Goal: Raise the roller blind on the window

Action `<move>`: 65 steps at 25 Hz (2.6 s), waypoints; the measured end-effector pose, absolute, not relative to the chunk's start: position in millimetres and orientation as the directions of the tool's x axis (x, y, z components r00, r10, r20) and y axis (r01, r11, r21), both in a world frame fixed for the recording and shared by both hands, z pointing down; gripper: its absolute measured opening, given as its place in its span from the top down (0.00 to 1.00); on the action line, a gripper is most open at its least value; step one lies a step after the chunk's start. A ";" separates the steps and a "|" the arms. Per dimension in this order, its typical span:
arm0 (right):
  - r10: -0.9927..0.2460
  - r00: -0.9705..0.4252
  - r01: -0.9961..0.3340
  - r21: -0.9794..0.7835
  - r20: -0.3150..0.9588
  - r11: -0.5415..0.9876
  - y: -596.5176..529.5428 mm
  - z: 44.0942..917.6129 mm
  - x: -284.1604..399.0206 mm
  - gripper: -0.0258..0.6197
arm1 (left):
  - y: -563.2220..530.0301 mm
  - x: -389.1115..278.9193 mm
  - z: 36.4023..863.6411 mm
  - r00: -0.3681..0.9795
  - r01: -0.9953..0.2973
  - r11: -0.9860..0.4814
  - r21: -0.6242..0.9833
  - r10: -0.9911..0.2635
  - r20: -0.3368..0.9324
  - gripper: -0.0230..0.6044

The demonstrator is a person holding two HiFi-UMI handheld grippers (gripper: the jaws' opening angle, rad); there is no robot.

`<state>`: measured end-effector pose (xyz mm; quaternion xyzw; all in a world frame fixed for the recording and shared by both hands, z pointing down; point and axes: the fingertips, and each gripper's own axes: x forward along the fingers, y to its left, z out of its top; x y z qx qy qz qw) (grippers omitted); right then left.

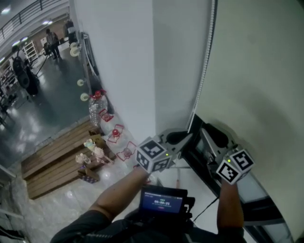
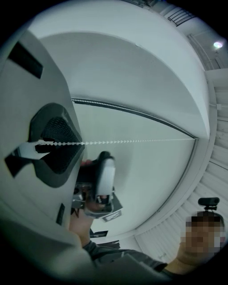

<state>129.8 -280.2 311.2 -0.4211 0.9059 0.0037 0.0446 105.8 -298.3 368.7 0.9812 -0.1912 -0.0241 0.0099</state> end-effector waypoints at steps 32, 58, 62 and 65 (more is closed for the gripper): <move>-0.717 -0.678 -0.718 -0.062 -0.159 0.693 -288.4 308.7 87.2 0.94 | -278.8 116.3 432.8 0.924 -0.380 -0.922 0.078 -0.375 0.073 0.95; -0.707 -0.691 -0.704 -0.081 -0.148 0.705 -281.9 326.8 89.8 0.94 | -274.7 72.2 260.7 0.896 -0.411 -0.912 0.007 -0.406 -0.181 0.80; -0.707 -0.693 -0.704 -0.077 -0.144 0.706 -280.1 326.2 89.2 0.94 | -276.8 99.6 227.4 0.914 -0.379 -0.924 -0.047 -0.366 -0.178 0.80; -0.706 -0.694 -0.703 -0.076 -0.144 0.707 -279.5 325.4 87.9 0.94 | -285.8 108.2 224.1 0.906 -0.399 -0.916 -0.040 -0.387 -0.170 0.90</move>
